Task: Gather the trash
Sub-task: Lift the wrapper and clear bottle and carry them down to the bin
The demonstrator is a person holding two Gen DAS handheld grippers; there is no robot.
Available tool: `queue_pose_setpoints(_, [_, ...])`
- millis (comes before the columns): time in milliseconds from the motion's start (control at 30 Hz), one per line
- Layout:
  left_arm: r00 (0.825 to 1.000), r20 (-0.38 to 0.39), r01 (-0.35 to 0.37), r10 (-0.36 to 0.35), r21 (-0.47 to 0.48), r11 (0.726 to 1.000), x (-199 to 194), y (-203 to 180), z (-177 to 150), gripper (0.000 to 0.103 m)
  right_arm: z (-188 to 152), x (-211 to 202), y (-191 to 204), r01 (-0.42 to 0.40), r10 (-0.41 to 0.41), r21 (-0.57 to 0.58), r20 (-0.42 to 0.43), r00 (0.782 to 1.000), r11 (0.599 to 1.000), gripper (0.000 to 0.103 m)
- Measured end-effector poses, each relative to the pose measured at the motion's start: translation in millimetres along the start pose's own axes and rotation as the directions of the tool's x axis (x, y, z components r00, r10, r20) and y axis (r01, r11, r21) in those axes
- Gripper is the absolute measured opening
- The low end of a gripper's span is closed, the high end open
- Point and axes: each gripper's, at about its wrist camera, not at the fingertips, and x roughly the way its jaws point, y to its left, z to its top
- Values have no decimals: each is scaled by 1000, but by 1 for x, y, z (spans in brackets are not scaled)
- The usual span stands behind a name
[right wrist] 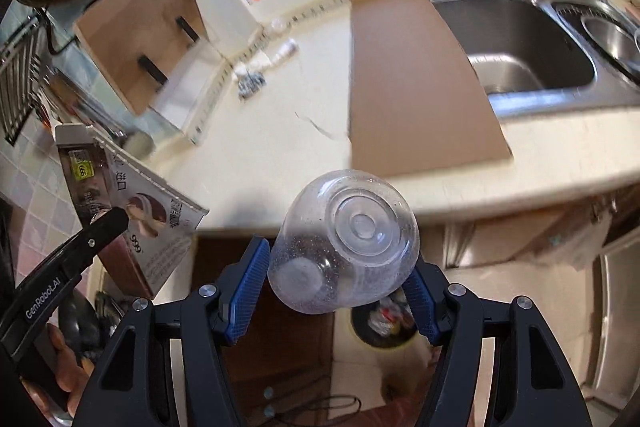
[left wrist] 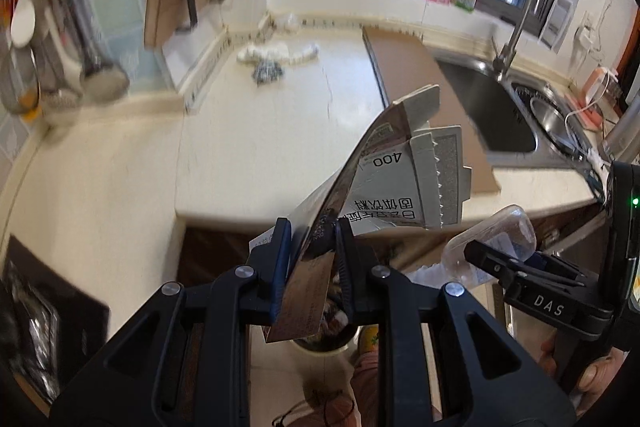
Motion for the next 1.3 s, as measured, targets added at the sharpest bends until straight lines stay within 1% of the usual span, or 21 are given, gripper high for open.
queue_pose_setpoints(67, [999, -41, 2, -2, -9, 1000, 15, 0, -19, 19, -21, 4, -7, 14, -14, 5, -22, 1000, 1000, 65])
queue_pose_setpoints(100, [999, -53, 2, -3, -14, 1000, 22, 1, -24, 19, -24, 9, -12, 16, -16, 8, -29, 999, 1000, 65])
queue_pose_setpoints(233, [995, -100, -9, 3, -54, 999, 54, 1, -55, 19, -59, 25, -25, 36, -37, -22, -58, 998, 999, 65])
queue_pose_setpoints(300, [994, -110, -21, 14, -59, 998, 72, -1, -68, 19, -65, 42, -33, 52, -55, -48, -70, 996, 998, 65])
queue_pose_setpoints(433, [990, -133, -49, 38, -80, 996, 113, -6, -91, 19, -90, 79, -49, 73, -85, -95, -121, 989, 993, 64])
queue_pose_setpoints(633, [975, -221, -75, 35, -174, 982, 180, -9, -136, 19, -123, 134, -82, 96, -119, -122, -197, 973, 988, 64])
queue_pose_setpoints(733, [974, -222, -98, 53, -194, 976, 208, -9, -155, 19, -138, 164, -98, 105, -134, -138, -227, 965, 985, 64])
queue_pose_setpoints(867, [967, -250, -108, 48, -231, 967, 245, -8, -175, 19, -145, 211, -105, 117, -152, -153, -243, 958, 981, 64])
queue_pose_setpoints(967, [963, -267, -107, 38, -248, 963, 275, -6, -190, 20, -150, 246, -110, 125, -159, -140, -268, 950, 982, 64])
queue_pose_setpoints(1100, [959, -283, -95, 17, -264, 960, 303, 2, -203, 20, -161, 283, -119, 130, -161, -125, -281, 946, 984, 64])
queue_pose_setpoints(1300, [949, -315, -86, -8, -283, 955, 338, 21, -222, 20, -179, 323, -123, 123, -157, -125, -308, 938, 984, 65])
